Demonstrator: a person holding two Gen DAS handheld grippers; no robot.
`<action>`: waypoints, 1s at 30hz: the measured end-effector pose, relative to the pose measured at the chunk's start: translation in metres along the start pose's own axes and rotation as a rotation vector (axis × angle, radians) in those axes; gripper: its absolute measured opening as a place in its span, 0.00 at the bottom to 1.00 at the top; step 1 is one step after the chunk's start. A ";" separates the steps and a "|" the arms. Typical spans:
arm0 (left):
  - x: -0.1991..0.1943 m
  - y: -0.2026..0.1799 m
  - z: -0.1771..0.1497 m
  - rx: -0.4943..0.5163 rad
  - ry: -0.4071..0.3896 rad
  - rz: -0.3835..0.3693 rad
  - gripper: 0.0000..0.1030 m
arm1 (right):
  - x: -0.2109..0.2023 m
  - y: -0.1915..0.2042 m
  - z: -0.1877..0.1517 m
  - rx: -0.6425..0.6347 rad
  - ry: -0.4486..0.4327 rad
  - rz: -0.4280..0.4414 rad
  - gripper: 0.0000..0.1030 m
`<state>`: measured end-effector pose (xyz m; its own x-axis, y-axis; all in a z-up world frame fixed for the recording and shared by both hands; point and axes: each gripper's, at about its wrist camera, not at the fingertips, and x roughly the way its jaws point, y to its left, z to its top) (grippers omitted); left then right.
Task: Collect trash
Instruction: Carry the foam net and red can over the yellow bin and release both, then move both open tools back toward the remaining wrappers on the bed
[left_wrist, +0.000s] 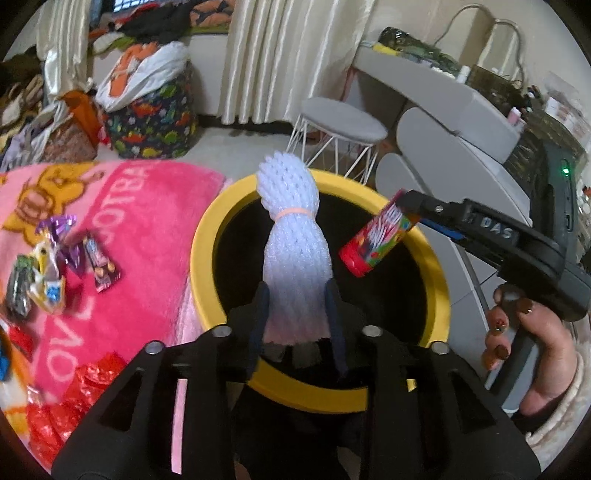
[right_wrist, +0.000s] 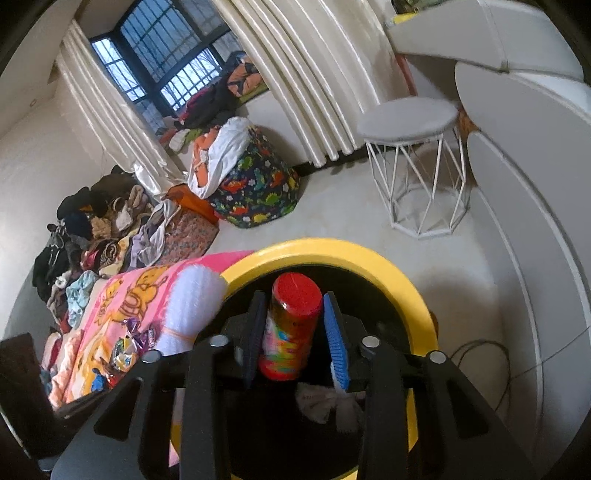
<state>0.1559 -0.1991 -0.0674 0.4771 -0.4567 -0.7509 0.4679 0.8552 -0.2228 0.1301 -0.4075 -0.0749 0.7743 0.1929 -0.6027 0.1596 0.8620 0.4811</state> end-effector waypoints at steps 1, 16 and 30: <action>0.000 0.002 -0.001 -0.008 -0.001 0.001 0.38 | 0.002 -0.001 -0.001 -0.001 0.011 -0.015 0.43; -0.038 0.038 0.000 -0.100 -0.131 0.081 0.85 | 0.005 0.030 -0.014 -0.088 0.048 0.004 0.59; -0.081 0.070 -0.001 -0.155 -0.243 0.150 0.85 | -0.008 0.075 -0.018 -0.181 0.010 0.091 0.70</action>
<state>0.1497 -0.1015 -0.0223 0.7047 -0.3517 -0.6163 0.2686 0.9361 -0.2271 0.1244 -0.3358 -0.0451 0.7743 0.2775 -0.5688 -0.0238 0.9108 0.4121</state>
